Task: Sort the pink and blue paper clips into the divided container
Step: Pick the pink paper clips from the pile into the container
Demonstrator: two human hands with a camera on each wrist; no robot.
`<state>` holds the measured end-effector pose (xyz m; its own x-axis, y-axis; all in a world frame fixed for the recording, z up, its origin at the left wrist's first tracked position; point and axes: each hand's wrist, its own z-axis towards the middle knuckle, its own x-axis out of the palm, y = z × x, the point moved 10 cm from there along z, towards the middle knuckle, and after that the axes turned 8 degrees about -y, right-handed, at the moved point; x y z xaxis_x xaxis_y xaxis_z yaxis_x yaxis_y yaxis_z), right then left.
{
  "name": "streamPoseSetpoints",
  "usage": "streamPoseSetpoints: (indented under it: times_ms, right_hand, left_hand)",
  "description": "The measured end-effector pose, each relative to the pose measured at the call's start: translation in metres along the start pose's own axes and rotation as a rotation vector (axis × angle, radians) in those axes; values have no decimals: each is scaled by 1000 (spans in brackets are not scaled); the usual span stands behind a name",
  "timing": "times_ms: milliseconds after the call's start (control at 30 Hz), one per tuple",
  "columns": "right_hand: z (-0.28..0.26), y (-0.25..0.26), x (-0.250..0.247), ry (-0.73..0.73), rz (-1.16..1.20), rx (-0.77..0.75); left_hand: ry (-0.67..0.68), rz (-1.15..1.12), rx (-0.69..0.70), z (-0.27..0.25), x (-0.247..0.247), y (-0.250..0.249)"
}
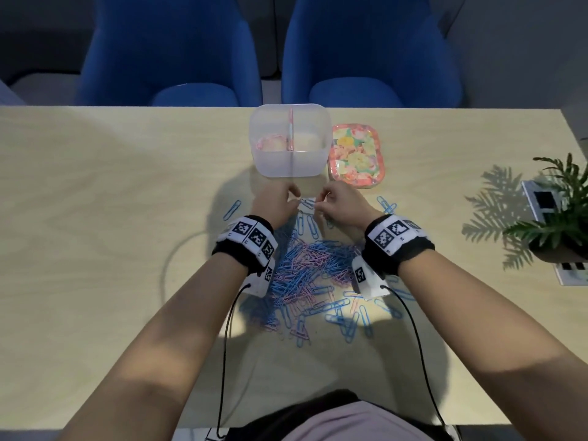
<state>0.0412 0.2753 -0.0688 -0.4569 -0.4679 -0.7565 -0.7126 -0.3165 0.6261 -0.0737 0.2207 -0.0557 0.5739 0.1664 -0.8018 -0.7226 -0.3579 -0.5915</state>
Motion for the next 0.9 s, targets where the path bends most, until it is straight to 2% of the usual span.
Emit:
streamPoseSetpoints:
  times_ms: [67, 167, 267, 367, 467, 533, 600, 667, 800, 900]
  right_hand:
    - [-4, -16, -17, -93, 25, 74]
    - [-11, -36, -32, -118, -144, 174]
    - [-10, -12, -46, -108, -113, 144]
    - [5, 41, -54, -16, 231, 135]
    - [31, 87, -41, 164, 646, 261]
    - [50, 100, -37, 150, 862, 368]
    - [64, 103, -37, 76, 949, 415]
    - [71, 107, -33, 52, 896, 417]
    - [67, 100, -32, 39, 926, 473]
    - [50, 102, -53, 16, 1029, 422]
  left_hand:
    - [0, 5, 54, 2, 3, -12]
    - [75, 80, 75, 4, 14, -19]
    - [173, 124, 60, 5, 25, -16]
    - [228, 174, 57, 1, 28, -10]
    - [223, 219, 103, -6, 26, -6]
    - [208, 224, 139, -10, 24, 0]
    - [177, 191, 131, -12, 15, 6]
    - [116, 162, 111, -12, -3, 7]
    - [-75, 100, 127, 4, -58, -13]
    - [-214, 48, 128, 30, -88, -26]
